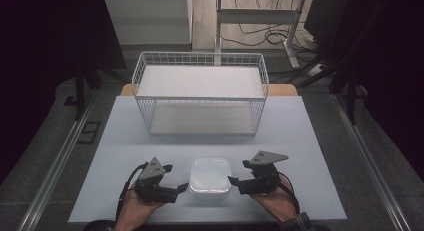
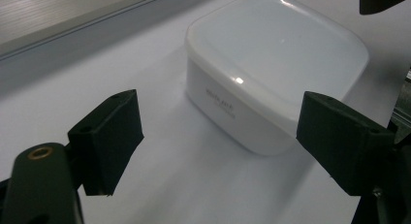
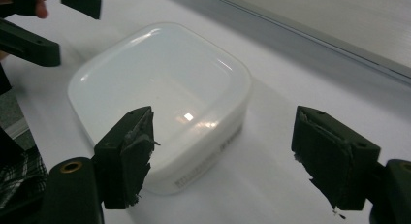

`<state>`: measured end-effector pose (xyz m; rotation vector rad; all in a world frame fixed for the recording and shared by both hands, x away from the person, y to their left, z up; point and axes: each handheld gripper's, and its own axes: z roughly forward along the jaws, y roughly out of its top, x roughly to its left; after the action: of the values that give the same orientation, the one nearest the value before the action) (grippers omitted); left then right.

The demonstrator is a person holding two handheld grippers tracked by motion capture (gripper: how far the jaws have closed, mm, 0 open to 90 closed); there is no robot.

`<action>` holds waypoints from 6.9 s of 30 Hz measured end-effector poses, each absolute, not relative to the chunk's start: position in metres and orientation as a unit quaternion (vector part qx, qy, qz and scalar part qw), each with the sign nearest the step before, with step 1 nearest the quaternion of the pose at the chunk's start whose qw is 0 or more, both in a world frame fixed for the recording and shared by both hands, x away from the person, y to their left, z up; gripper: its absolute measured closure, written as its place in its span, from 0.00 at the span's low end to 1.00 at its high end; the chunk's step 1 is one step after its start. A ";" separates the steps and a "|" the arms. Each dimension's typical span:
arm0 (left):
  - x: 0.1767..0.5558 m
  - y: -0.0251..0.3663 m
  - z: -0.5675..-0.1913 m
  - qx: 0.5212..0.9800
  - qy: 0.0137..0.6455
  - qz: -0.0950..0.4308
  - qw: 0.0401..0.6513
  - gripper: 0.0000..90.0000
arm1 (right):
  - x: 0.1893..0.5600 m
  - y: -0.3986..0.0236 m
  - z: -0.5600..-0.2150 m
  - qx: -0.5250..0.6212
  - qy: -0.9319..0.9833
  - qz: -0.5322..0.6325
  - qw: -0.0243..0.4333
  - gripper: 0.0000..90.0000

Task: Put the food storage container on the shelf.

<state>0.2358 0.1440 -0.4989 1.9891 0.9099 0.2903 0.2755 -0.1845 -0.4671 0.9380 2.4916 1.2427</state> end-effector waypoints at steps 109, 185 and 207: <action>0.373 0.143 -0.484 0.738 0.459 0.110 0.482 0.86 | 0.397 -0.140 -0.461 0.390 0.794 0.445 0.137 0.84; 0.232 0.168 -0.518 0.775 0.392 0.210 0.449 0.04 | 0.380 -0.108 -0.497 0.315 0.835 0.435 0.121 0.99; 0.233 0.171 -0.521 0.769 0.384 0.212 0.465 0.04 | 0.413 -0.092 -0.498 0.321 0.836 0.422 0.143 0.99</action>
<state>0.2326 0.1714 -0.5211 1.8891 0.9419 0.5203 0.4131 -0.0917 -0.4984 0.9254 2.4115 1.2168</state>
